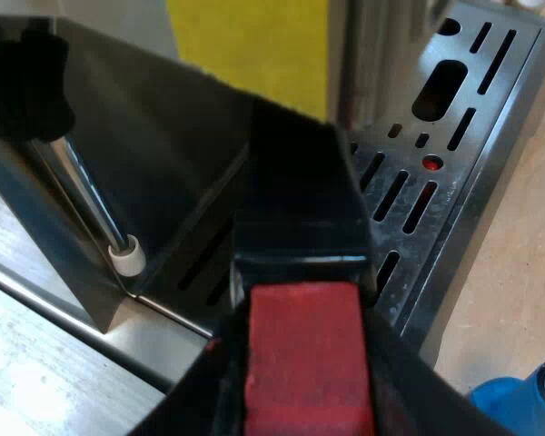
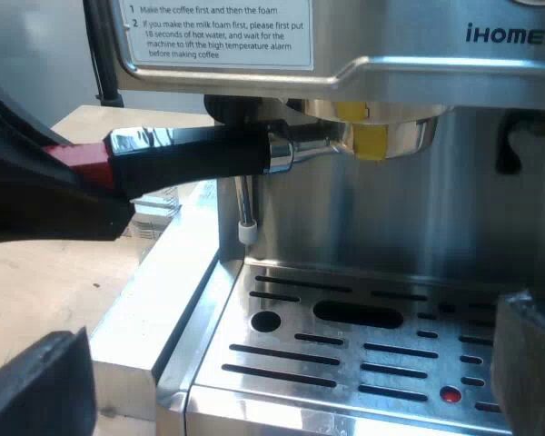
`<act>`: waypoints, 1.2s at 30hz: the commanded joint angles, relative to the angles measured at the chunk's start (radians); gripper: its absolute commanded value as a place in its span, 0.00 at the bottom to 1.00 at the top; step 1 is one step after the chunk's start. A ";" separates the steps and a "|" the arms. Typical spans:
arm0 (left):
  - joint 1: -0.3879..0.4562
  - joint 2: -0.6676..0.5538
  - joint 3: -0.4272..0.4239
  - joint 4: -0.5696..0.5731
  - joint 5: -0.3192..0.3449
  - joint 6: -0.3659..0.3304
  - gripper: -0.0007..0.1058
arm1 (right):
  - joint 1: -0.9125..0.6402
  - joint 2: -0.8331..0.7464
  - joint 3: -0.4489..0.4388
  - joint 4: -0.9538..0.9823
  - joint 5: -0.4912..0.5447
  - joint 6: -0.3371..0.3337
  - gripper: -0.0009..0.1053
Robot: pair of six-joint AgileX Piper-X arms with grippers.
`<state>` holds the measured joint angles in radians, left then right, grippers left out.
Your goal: Put the handle in the coffee machine
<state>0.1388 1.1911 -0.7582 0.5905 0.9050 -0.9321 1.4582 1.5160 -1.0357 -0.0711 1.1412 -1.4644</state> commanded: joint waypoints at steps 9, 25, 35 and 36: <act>0.001 -0.054 -0.031 0.003 0.089 -0.012 0.01 | -0.001 -0.003 -0.001 -0.007 0.007 -0.015 0.85; 0.001 -0.076 -0.031 0.144 0.127 0.105 0.01 | -0.001 -0.003 -0.001 -0.007 0.007 -0.015 0.85; 0.001 -0.076 -0.031 0.044 0.118 0.101 0.01 | -0.001 -0.003 -0.001 -0.006 0.007 -0.015 0.85; 0.001 -0.076 -0.031 0.044 0.118 0.101 0.01 | 0.001 -0.003 -0.001 -0.006 0.007 -0.015 0.85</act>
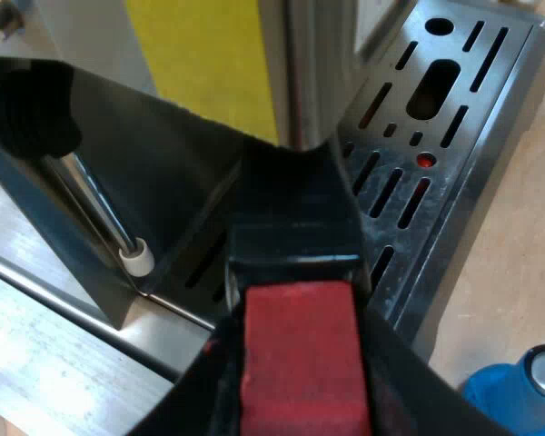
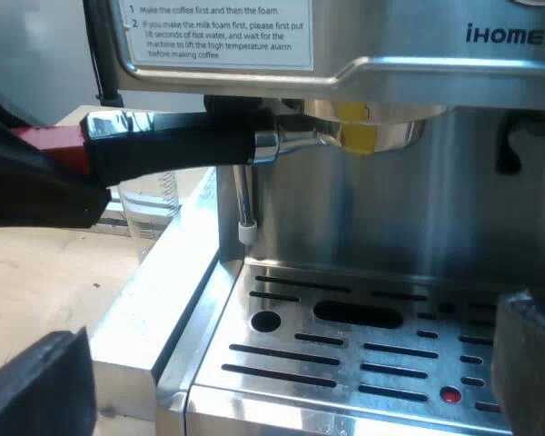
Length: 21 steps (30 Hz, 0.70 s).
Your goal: Put the handle in the coffee machine
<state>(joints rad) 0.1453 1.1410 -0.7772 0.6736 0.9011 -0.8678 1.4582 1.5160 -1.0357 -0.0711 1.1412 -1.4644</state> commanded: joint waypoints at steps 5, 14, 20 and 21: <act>-0.005 -0.019 -0.012 -0.039 0.122 0.035 0.01 | 0.001 -0.003 -0.001 -0.006 0.006 -0.012 0.85; -0.005 -0.019 -0.012 0.009 0.130 0.036 0.01 | -0.064 0.014 -0.001 -0.007 -0.005 -0.014 0.66; -0.005 -0.019 -0.012 0.009 0.130 0.036 0.01 | -0.148 0.069 -0.001 -0.006 -0.047 -0.024 0.38; -0.005 -0.019 -0.012 0.009 0.130 0.036 0.01 | -0.167 0.082 -0.001 -0.006 -0.057 -0.024 0.39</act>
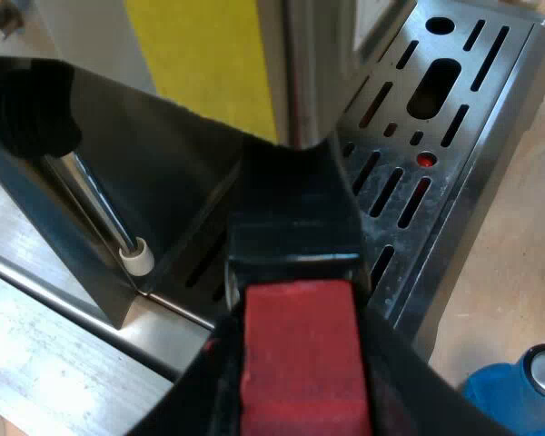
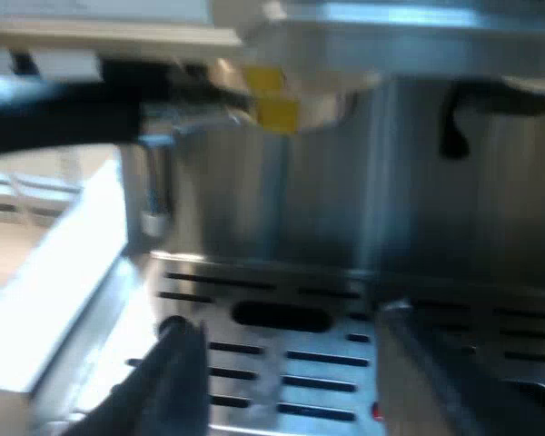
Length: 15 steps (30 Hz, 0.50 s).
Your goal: Put the handle in the coffee machine
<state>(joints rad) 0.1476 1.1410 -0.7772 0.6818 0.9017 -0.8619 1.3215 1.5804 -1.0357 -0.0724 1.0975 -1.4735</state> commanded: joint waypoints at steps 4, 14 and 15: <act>-0.008 -0.019 -0.012 0.001 0.129 0.030 0.01 | -0.084 0.057 -0.001 -0.016 -0.121 -0.015 0.39; -0.008 -0.019 -0.012 0.001 0.129 0.030 0.01 | -0.174 0.178 -0.001 -0.243 -0.180 -0.123 0.39; -0.008 -0.019 -0.012 0.001 0.129 0.030 0.01 | -0.177 0.181 -0.001 -0.262 -0.183 -0.131 0.39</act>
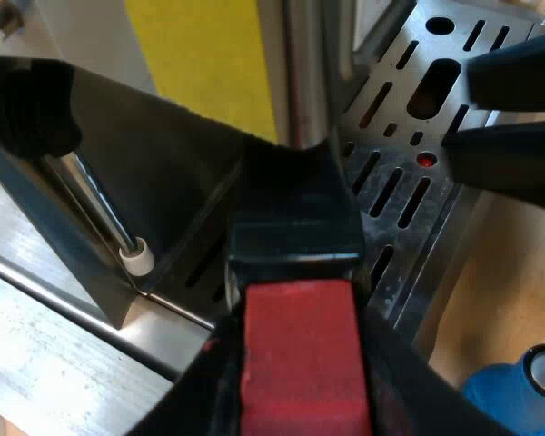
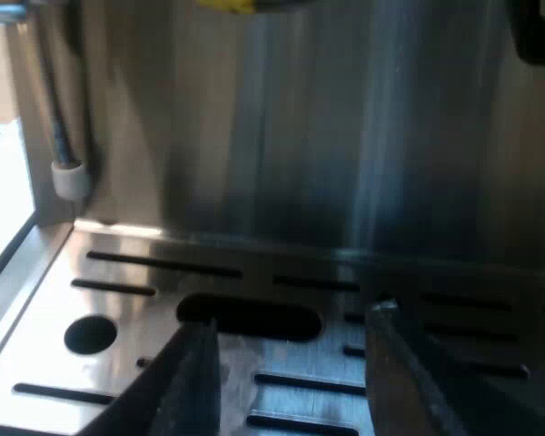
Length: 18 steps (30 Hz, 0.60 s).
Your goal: Put the handle in the coffee machine
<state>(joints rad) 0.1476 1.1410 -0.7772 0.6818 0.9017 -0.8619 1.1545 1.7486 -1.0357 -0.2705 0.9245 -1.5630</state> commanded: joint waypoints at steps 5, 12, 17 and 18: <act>-0.008 -0.019 -0.012 0.001 0.129 0.030 0.01 | -0.023 0.114 -0.001 -0.360 -0.033 -0.170 0.39; -0.008 -0.019 -0.012 0.001 0.129 0.030 0.01 | -0.069 0.189 -0.001 -0.559 -0.069 -0.170 0.39; -0.008 -0.019 -0.012 0.003 0.129 0.030 0.01 | -0.122 0.219 -0.007 -0.653 -0.144 -0.170 0.38; -0.008 -0.019 -0.012 0.004 0.129 0.030 0.01 | -0.129 0.220 -0.009 -0.662 -0.144 -0.170 0.38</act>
<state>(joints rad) 0.1476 1.1410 -0.7772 0.6833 0.9017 -0.8619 1.0330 1.9682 -1.0394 -0.9084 0.7901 -1.7195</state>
